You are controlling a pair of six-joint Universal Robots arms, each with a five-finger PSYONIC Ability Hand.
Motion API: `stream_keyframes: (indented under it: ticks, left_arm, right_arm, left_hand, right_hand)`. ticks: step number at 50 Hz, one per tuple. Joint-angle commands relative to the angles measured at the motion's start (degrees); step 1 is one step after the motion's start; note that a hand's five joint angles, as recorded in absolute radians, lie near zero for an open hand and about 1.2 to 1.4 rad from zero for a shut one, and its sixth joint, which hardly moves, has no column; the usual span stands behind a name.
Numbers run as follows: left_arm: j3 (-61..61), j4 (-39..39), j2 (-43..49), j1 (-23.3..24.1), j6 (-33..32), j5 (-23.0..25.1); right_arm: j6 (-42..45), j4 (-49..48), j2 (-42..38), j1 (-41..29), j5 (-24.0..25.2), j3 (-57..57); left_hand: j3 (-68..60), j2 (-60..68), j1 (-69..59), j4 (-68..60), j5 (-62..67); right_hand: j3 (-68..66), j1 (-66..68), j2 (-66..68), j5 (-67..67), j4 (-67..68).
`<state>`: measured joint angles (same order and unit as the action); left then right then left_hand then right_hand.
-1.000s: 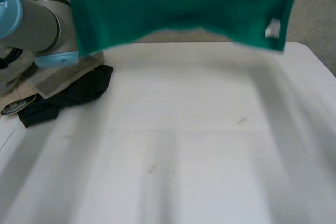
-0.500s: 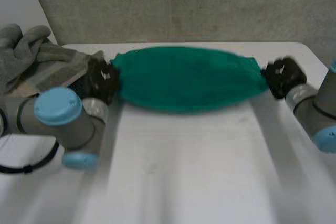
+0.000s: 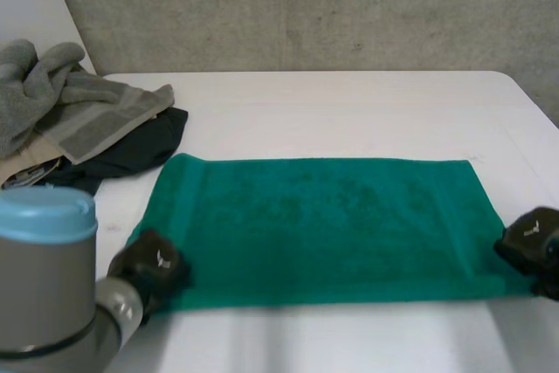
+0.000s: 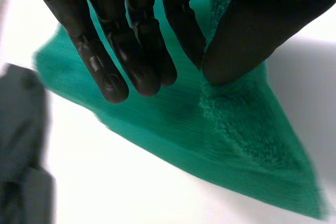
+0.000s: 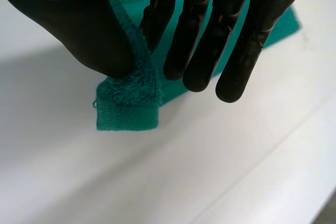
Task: Fold the laundry.
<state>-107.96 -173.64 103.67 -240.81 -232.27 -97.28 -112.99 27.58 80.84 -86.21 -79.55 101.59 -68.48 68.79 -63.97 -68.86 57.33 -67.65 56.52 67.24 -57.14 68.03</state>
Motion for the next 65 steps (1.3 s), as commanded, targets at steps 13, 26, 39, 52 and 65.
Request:
stream_keyframes:
  ticks: [13,26,39,52,65]
  left_arm:
    - [32.5,-28.3,28.5,-0.6,-0.9,-3.5]
    - [39.9,-38.0,35.1,-0.4,-4.3,-3.0]
    - [26.1,-44.5,25.4,-0.2,-3.5,-3.3]
    - [12.0,-44.4,17.7,0.2,0.5,-2.7]
    - [11.4,-44.4,17.4,1.2,0.9,-3.0]
  right_arm:
    - [-8.3,-33.2,-27.2,-10.5,-5.0,-25.5]
    - [-8.8,-42.5,-39.4,-13.2,-9.3,-35.4]
    - [-33.0,-41.3,-19.0,-11.1,-4.8,-25.2]
    - [-33.4,-24.3,-15.1,-2.2,4.7,-12.8]
    - [-23.9,-32.8,-26.8,-0.3,3.7,-15.5]
  left_hand:
    - [-11.5,11.2,-16.0,-11.1,12.7]
    - [58.5,-58.8,54.0,58.9,-57.3]
    - [58.5,-58.8,54.0,58.9,-57.3]
    - [58.5,-58.8,54.0,58.9,-57.3]
    - [58.5,-58.8,54.0,58.9,-57.3]
  right_hand:
    - [-12.3,23.5,12.8,-12.9,12.0]
    - [57.7,-46.5,-57.2,57.1,-58.0]
    - [57.7,-46.5,-57.2,57.1,-58.0]
    - [57.7,-46.5,-57.2,57.1,-58.0]
    - [-12.3,23.4,12.7,-12.8,11.9]
